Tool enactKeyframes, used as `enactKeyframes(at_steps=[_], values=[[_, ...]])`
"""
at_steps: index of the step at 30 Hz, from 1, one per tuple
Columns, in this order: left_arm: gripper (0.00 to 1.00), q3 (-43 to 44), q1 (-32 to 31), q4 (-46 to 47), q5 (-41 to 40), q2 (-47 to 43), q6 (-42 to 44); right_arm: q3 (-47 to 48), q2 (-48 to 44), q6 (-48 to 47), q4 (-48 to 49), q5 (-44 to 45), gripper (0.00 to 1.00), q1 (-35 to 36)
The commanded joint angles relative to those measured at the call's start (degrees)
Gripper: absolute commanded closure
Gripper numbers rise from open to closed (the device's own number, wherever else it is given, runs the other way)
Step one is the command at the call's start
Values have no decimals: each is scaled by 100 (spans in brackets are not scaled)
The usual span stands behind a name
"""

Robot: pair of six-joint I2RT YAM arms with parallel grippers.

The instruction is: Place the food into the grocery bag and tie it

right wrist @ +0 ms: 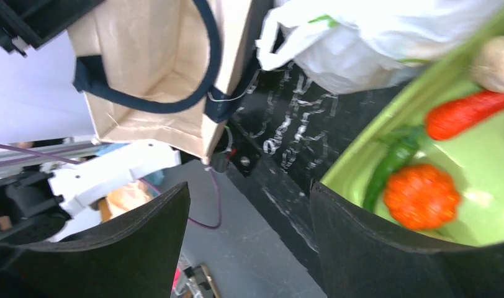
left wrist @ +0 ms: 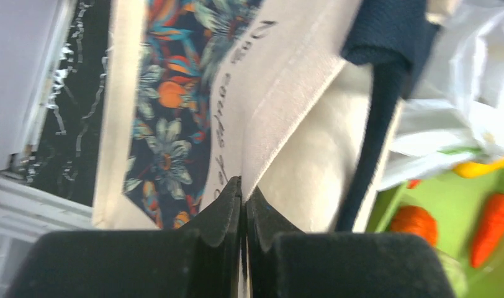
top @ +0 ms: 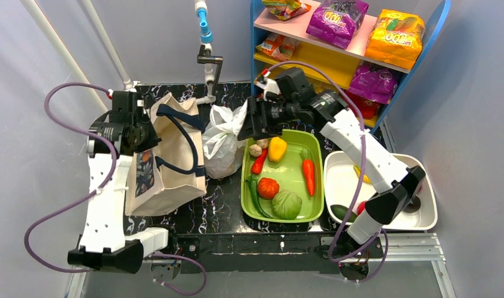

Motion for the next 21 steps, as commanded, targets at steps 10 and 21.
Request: enactKeyframes(at_steps=[10,21], values=[[100,-397,36,820,1887,-1569,-874,418,744,1117,1202,-275,24,593],[100,-296,35,887,2292,-1799,-714,601,1327,1263,1525,-116,26,1031]])
